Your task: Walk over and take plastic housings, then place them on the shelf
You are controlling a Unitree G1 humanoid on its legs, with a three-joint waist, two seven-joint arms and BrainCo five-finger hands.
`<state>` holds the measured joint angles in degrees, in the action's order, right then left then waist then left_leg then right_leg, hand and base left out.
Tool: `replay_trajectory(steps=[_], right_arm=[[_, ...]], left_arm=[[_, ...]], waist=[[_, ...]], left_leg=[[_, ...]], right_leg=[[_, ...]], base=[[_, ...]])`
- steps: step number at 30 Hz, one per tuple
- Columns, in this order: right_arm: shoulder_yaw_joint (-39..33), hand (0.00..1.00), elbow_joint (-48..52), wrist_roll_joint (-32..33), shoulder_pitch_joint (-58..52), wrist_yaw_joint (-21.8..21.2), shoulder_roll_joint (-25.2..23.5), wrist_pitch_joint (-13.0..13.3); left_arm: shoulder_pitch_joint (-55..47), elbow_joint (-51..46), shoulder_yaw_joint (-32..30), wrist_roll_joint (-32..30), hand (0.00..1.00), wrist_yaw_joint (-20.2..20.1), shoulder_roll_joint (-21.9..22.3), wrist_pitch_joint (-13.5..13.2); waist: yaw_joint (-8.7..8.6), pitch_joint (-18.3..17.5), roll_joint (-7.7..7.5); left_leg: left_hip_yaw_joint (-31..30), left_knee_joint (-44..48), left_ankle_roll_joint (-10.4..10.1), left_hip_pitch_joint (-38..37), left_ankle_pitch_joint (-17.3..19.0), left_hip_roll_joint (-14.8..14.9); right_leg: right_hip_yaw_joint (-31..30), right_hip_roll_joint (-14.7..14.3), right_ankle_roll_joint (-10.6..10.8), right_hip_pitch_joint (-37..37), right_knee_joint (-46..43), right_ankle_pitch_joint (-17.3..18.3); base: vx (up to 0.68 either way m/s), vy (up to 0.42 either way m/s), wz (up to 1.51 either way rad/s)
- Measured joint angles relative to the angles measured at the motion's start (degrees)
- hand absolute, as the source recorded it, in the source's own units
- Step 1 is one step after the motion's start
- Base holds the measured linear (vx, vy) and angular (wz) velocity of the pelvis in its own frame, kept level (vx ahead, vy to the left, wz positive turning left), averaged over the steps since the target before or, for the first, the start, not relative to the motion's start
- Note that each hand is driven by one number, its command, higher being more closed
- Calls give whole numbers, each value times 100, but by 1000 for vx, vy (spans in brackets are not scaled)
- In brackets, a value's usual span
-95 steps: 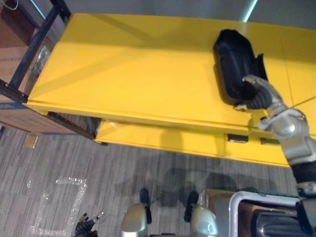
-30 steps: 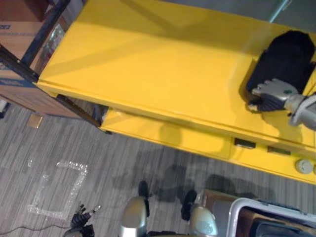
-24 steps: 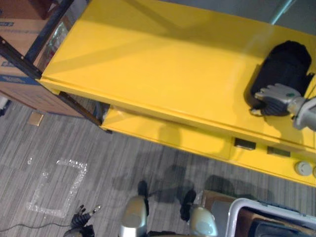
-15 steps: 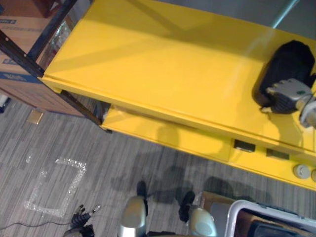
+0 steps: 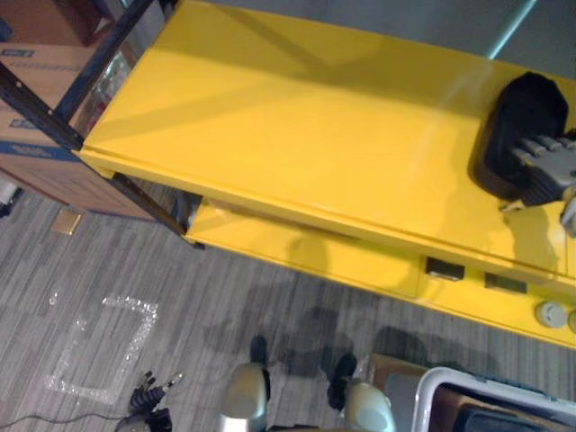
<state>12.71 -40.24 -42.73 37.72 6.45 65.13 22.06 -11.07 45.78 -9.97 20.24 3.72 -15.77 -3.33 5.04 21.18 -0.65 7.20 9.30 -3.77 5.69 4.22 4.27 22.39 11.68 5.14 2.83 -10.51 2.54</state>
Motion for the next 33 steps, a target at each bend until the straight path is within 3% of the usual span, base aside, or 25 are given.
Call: replay_trajectory(steps=[4,6,8,10,14,17,22,28,33], right_arm=[[-495,0,1154,1296,-676,-12,0,416],[-817,0,1602,2109,-1059,-177,-47,406],[-1459,0,1757,3387,-1306,-391,-551,370],[-2158,0,1956,4083,-1524,-526,-1027,232],[-2740,0,2602,4472,-2011,-678,-1813,-10],[-2749,0,3008,5024,-2092,-863,-2759,-334],[-2491,0,3086,5671,-2236,-1338,-3989,-1010],[-1666,0,3207,5769,-2269,-1386,-4733,-1279],[-1220,0,3304,5775,-2178,-1199,-5066,-1411]], left_arm=[[-162,18,-2,0,0,0,35,18],[-214,57,-6,-1,0,-1,44,21],[-280,120,-18,0,0,0,52,21],[-285,149,-18,-1,0,0,56,19],[-300,230,-19,-7,0,56,171,18],[-296,264,-12,-14,0,76,397,15],[-248,309,25,-40,0,129,693,3],[-227,414,398,-36,0,238,800,-2],[-201,501,450,-25,0,243,897,10]], waist=[[-105,-164,-61],[-158,-244,-97],[-243,-302,-184],[-306,-346,-217],[-440,-410,-208],[-504,-420,-187],[-492,-462,36],[-396,-455,281],[-330,-429,338]], left_leg=[[121,-100,-15,-87,-10,15],[155,-122,-15,-97,-10,18],[246,-177,-15,-184,-9,18],[263,-181,-13,-188,-7,14],[292,-201,-10,-282,-2,17],[411,-207,-11,-370,-2,46],[442,-201,-8,-382,1,47],[438,-228,-6,-417,-3,42],[410,-295,-1,-475,-23,16]], right_leg=[[-79,-26,13,-9,62,-26],[-111,-42,15,-9,120,-61],[-210,-46,19,-23,121,-66],[-227,-44,24,-29,126,-69],[-260,-52,27,-107,140,-70],[-374,-78,38,-110,136,-83],[-426,-77,43,-112,132,-107],[-432,-72,47,-130,117,-108],[-389,-52,47,-179,120,-98]], base=[[6,-4,-11],[14,-1,-9],[-12,9,-19],[-25,7,-10],[-13,0,-5],[-34,-6,-18],[-41,-2,-6],[-5,-1,0],[7,0,3]])
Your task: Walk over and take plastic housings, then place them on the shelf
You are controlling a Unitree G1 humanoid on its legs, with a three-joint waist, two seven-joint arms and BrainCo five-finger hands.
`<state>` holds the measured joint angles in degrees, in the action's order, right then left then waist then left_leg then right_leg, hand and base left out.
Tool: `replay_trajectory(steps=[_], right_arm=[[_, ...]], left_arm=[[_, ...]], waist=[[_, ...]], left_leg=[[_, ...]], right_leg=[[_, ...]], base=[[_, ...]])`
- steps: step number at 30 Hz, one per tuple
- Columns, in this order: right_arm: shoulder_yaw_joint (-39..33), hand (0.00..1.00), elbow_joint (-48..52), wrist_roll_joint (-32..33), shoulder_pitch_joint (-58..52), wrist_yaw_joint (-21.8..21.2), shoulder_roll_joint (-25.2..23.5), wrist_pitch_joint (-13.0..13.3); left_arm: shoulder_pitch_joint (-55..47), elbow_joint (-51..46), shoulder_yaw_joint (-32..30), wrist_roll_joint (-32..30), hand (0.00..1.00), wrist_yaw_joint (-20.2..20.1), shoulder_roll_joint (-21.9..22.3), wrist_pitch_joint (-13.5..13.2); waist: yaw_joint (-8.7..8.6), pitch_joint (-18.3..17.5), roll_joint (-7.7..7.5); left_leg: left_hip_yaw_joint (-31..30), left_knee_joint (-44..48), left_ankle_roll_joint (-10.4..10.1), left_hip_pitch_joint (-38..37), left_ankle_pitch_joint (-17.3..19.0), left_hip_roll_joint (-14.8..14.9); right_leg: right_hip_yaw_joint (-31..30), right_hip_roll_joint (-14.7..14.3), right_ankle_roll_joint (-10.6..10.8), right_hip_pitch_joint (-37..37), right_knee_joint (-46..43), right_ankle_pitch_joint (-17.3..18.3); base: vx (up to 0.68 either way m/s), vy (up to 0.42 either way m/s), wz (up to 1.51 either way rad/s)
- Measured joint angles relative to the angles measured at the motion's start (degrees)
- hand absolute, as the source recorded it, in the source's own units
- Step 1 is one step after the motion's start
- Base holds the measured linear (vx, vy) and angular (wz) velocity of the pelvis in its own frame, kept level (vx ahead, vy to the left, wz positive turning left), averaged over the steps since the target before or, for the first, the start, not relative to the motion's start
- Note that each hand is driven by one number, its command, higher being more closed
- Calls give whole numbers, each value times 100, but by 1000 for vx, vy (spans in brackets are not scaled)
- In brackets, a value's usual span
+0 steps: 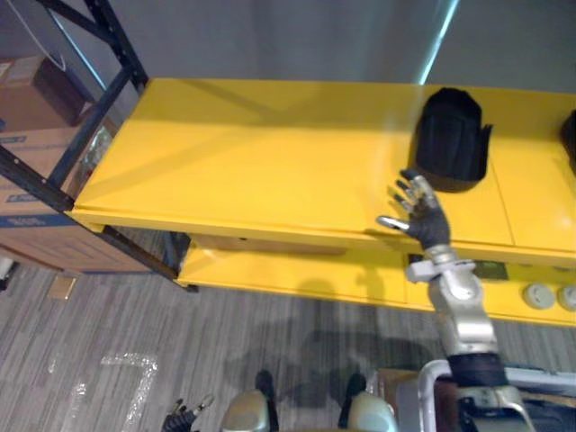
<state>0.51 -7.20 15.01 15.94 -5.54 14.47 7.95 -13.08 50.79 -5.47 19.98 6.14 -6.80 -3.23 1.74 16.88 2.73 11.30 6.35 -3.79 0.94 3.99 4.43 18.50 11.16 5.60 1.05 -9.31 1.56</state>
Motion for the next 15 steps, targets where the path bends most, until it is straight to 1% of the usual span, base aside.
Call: replay_trajectory(steps=[2,5,9,10,11,13,15], right_arm=[[114,0,-3,-5,176,346,-101,-65],[140,0,-31,-5,351,658,-197,-178],[159,0,-263,-19,627,1254,-259,-227],[191,0,-369,-20,763,1434,-298,-286],[207,0,-409,-25,834,1506,-317,-323],[246,0,-554,-139,1104,1807,-342,-408],[246,0,-694,-190,1285,1966,-356,-435]], left_arm=[[30,6,67,18,0,-2,74,0],[32,66,178,21,0,-2,75,-6],[71,220,204,29,0,0,91,-3],[71,222,220,29,0,0,92,-3],[73,220,225,30,0,0,91,-4],[119,220,234,30,0,-1,92,-6],[134,219,233,33,0,-1,92,-7]], waist=[[45,33,60],[55,42,78],[65,52,93],[70,58,104],[71,64,110],[87,107,156],[94,119,174]], left_leg=[[-11,-6,11,2,-8,-23],[-55,-14,25,4,-27,-44],[-160,-111,50,-2,-99,-117],[-163,-110,51,-5,-100,-129],[-166,-110,54,-7,-101,-136],[-183,-110,61,-17,-106,-158],[-190,-111,64,-15,-109,-158]], right_leg=[[12,25,8,0,-8,5],[50,64,14,1,-38,28],[152,144,34,8,-126,89],[153,166,43,10,-149,101],[155,166,51,12,-163,111],[162,192,56,13,-219,135],[167,193,57,14,-222,136]], base=[[0,9,4],[6,4,8],[7,2,14],[-3,17,5],[-7,11,3],[-14,-1,4],[0,0,0]])
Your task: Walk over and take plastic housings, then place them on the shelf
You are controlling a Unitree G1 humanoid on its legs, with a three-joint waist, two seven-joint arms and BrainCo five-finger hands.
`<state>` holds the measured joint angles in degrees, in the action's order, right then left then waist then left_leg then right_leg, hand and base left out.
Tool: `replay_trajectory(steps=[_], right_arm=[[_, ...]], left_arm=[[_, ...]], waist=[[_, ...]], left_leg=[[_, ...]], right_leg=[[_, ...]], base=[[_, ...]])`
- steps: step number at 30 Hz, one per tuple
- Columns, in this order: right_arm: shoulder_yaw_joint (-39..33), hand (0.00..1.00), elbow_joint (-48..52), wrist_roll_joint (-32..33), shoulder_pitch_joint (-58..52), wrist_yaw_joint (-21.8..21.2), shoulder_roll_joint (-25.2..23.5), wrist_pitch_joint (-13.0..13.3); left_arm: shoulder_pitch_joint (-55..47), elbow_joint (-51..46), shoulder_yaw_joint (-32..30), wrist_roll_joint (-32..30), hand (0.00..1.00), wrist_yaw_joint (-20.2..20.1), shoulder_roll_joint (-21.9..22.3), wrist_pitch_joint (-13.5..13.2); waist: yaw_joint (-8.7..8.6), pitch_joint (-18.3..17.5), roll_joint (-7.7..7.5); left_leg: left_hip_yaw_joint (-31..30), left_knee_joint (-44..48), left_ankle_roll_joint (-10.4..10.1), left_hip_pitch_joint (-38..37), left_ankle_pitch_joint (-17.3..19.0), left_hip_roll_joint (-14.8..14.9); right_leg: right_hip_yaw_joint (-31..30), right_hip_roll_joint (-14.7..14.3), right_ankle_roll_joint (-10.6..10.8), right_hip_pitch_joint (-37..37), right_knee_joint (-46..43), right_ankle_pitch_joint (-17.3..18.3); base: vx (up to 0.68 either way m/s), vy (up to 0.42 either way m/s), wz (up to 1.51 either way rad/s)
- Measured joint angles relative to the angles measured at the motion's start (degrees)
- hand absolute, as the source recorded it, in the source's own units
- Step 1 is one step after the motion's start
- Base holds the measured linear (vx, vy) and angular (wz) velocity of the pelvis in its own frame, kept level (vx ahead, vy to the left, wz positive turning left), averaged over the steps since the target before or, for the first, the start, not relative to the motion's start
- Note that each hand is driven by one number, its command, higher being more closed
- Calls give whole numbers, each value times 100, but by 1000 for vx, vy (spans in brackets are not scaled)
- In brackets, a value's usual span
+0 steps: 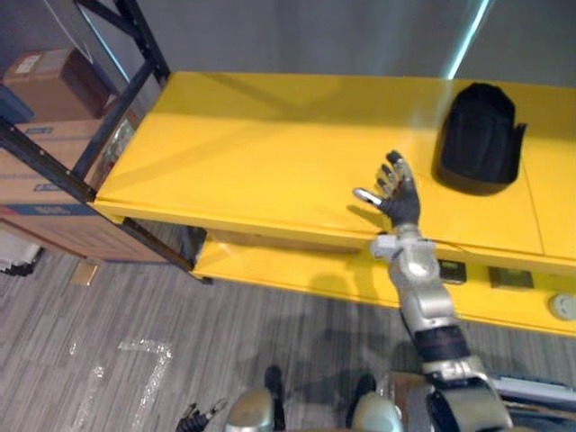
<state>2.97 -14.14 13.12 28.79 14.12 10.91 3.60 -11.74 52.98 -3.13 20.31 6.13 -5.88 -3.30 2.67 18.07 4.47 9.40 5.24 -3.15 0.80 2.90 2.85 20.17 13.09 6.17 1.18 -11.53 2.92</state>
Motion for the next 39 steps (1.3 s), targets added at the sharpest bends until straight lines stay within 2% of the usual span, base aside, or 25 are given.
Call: replay_trajectory(steps=[6,11,16,22,29,37,39], right_arm=[[-93,0,-344,-56,486,564,36,-139],[-614,0,-1061,-65,1012,1104,296,-174],[-934,0,-1356,-48,1252,1358,638,-168],[-1319,0,-1449,-14,1291,1466,763,-169],[-1485,0,-1562,91,1315,1424,953,-160],[-1548,0,-1560,211,1289,638,1037,-87],[-1507,0,-1547,254,1257,406,1056,24]], left_arm=[[15,-4,116,1,0,-10,7,-4],[58,-15,178,8,0,-29,74,-9],[57,-12,180,10,0,-84,188,4],[57,-12,182,12,0,-144,186,2],[56,-18,183,12,0,-174,187,-1],[55,-35,181,10,0,-174,186,0],[55,-45,178,9,0,-174,186,0]], waist=[[24,85,50],[48,283,144],[16,356,258],[1,358,262],[-27,358,262],[-38,360,260],[-37,364,254]], left_leg=[[-41,-87,-7,-79,-50,-22],[-83,-87,9,-74,-92,-74],[-114,-93,44,-75,-118,-144],[-150,-174,52,-79,-179,-166],[-151,-174,54,-84,-180,-183],[-144,-174,54,-96,-180,-181],[-133,-178,54,-106,-180,-177]], right_leg=[[30,40,-5,-5,-129,86],[47,144,8,78,-300,150],[63,215,26,95,-388,179],[104,239,27,110,-405,180],[104,264,28,110,-422,180],[98,258,28,102,-422,179],[86,252,29,100,-419,179]], base=[[1,-8,3],[-6,0,3],[-13,2,4],[-9,-5,3],[0,0,0],[0,0,0],[0,-4,-2]])
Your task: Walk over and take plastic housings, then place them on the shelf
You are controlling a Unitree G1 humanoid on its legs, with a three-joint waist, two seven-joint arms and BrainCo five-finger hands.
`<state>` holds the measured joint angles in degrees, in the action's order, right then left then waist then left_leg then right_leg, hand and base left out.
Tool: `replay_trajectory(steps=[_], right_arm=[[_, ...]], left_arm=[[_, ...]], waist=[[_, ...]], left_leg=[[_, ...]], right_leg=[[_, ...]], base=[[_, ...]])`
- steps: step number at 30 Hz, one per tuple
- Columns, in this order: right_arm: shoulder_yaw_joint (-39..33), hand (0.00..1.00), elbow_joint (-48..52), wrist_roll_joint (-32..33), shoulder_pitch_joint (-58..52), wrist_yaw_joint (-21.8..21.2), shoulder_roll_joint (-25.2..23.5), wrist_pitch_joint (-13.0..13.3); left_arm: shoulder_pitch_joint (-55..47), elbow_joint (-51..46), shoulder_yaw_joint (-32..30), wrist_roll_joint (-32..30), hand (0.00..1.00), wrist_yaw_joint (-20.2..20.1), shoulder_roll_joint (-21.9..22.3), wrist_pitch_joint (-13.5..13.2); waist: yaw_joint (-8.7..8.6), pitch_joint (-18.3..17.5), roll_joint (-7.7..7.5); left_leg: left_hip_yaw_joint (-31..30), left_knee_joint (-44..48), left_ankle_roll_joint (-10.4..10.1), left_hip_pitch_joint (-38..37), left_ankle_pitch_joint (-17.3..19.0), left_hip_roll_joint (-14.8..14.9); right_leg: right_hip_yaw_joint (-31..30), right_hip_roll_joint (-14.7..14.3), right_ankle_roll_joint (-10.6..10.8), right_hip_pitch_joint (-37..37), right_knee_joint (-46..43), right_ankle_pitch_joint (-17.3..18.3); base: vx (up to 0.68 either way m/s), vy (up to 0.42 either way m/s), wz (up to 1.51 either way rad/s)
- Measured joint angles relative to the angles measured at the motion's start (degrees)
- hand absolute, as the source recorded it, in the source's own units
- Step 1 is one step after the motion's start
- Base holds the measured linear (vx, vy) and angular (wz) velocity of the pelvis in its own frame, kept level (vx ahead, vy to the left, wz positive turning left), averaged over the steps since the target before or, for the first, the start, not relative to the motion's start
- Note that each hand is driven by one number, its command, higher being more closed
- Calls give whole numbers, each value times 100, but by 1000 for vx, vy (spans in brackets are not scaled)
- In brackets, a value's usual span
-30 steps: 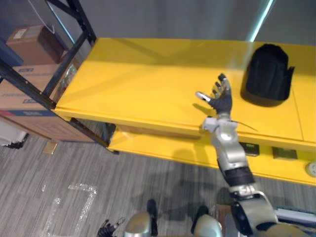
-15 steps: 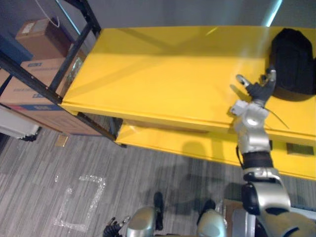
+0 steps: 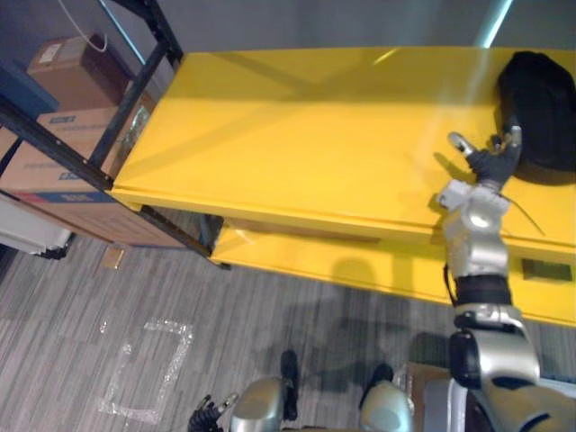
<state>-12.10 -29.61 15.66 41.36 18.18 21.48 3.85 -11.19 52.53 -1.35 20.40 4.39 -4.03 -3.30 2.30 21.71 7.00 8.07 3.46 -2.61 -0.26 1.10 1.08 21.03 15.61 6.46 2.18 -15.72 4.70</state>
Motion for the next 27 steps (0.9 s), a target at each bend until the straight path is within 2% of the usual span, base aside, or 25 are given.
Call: replay_trajectory(steps=[3,7,8,10,11,12,14,15,17,19,21,23,25,27], right_arm=[[40,0,157,241,-118,-492,2,144],[329,0,1291,871,-675,-1703,25,466],[388,0,1445,941,-757,-1822,23,548],[496,0,2011,1153,-1094,-2121,-88,888],[481,0,2342,1331,-1330,-2180,-256,1042],[465,0,2500,1348,-1468,-2177,-353,1149],[260,0,3102,1396,-2090,-2012,-726,1524],[176,0,3206,1386,-2245,-1931,-805,1608],[-284,0,3594,1146,-2904,-1417,-1062,1875],[-622,0,3900,996,-3388,-1151,-1220,2053],[-885,0,4077,994,-3798,-1045,-1374,2122],[-1029,0,4055,993,-4280,-1013,-1462,2051],[-995,0,3845,923,-4993,-962,-1543,1854],[-995,0,3338,1072,-5356,-1035,-1672,1856]], left_arm=[[-2,-12,-11,-1,0,4,-5,-6],[0,-26,-19,-26,0,99,-9,-11],[0,-26,-25,-31,0,126,-9,-11],[-1,-18,-87,-34,0,183,-11,-10],[-14,-18,-172,-34,0,202,-14,-11],[-20,-14,-235,-34,0,222,-15,-11],[-26,-13,-297,-34,0,322,-149,-11],[-27,-15,-305,-34,0,356,-188,-9],[-57,-14,-400,-36,0,459,-263,-25],[-76,-19,-474,-36,0,570,-265,-50],[-131,-15,-481,-69,0,633,-267,-85],[-165,-15,-481,-69,0,674,-272,-163],[-161,-11,-479,-73,0,674,-232,-189],[-160,7,-467,-71,0,668,-205,-214]], waist=[[9,16,-26],[-24,29,-52],[-29,25,-65],[-33,36,-134],[-41,4,-214],[-40,-43,-274],[-48,-247,-559],[-60,-296,-639],[-163,-470,-853],[-201,-614,-963],[-301,-751,-1013],[-367,-864,-1028],[-516,-1052,-974],[-599,-1136,-919]], left_leg=[[49,-82,-7,-76,-4,15],[64,-146,-12,-84,-7,47],[65,-153,-16,-96,-9,53],[77,-211,-24,-204,-13,78],[89,-266,-32,-288,-7,102],[104,-304,-39,-281,-6,115],[146,-380,-67,-291,6,173],[160,-404,-72,-304,4,179],[227,-523,-88,-498,16,176],[422,-595,-110,-616,36,166],[607,-628,-144,-696,107,187],[783,-681,-141,-837,132,184],[922,-739,-152,-916,141,182],[1040,-793,-163,-1010,149,191]], right_leg=[[-56,-32,0,-27,17,-1],[-59,-77,1,-34,76,-3],[-57,-82,4,-36,91,-7],[-50,-124,14,-141,188,-18],[-47,-178,28,-238,291,-31],[-48,-193,30,-244,331,-34],[-50,-272,24,-248,501,-73],[-51,-289,24,-263,549,-86],[-73,-374,39,-501,829,-179],[-196,-401,47,-578,981,-241],[-386,-459,39,-591,1095,-314],[-514,-479,55,-625,1175,-342],[-633,-500,72,-625,1214,-353],[-747,-507,84,-627,1227,-362]], base=[[-3,-8,-9],[7,-8,-2],[57,-18,-2],[79,-18,-3],[66,-23,-5],[61,-30,-5],[91,-20,-6],[137,-10,-8],[133,4,-10],[75,28,-30],[52,41,-50],[55,36,-47],[12,15,-34],[-10,15,-29]])
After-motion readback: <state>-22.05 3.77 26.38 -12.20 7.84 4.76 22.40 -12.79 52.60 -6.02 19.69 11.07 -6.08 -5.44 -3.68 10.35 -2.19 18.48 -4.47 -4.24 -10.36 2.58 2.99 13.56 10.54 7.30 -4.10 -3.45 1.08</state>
